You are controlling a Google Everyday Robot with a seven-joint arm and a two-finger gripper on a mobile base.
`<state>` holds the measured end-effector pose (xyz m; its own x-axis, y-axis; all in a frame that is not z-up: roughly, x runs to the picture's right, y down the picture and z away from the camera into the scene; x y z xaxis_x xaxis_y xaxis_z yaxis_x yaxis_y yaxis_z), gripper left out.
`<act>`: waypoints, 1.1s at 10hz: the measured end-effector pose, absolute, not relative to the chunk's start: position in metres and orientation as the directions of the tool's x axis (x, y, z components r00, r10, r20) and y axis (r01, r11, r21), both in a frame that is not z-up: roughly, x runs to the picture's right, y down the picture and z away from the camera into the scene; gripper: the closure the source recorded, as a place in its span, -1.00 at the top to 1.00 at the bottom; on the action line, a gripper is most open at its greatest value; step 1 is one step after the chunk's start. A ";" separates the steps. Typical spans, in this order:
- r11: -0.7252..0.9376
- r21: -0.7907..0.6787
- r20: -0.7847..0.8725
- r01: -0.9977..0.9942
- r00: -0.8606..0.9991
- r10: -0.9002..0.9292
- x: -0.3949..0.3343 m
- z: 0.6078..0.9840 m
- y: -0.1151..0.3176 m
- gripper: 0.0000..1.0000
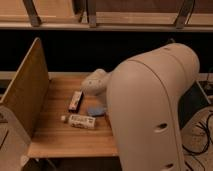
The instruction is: Place the pepper in the ceramic bowl
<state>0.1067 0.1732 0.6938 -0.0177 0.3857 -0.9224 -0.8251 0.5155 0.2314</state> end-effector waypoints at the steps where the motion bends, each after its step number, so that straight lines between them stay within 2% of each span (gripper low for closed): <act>1: 0.515 0.232 -0.922 -0.825 -0.018 0.386 0.107 0.694 0.173 -0.72; 5: 0.516 0.232 -0.922 -0.824 -0.017 0.387 0.107 0.694 0.173 0.04; 7: 0.517 0.232 -0.922 -0.824 -0.017 0.386 0.107 0.694 0.173 0.48; 8: 0.517 0.232 -0.922 -0.824 -0.017 0.386 0.107 0.694 0.173 0.57; 11: 0.517 0.232 -0.922 -0.824 -0.017 0.386 0.107 0.694 0.173 0.60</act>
<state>0.1073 0.1733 0.6943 -0.0174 0.3859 -0.9224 -0.8241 0.5168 0.2318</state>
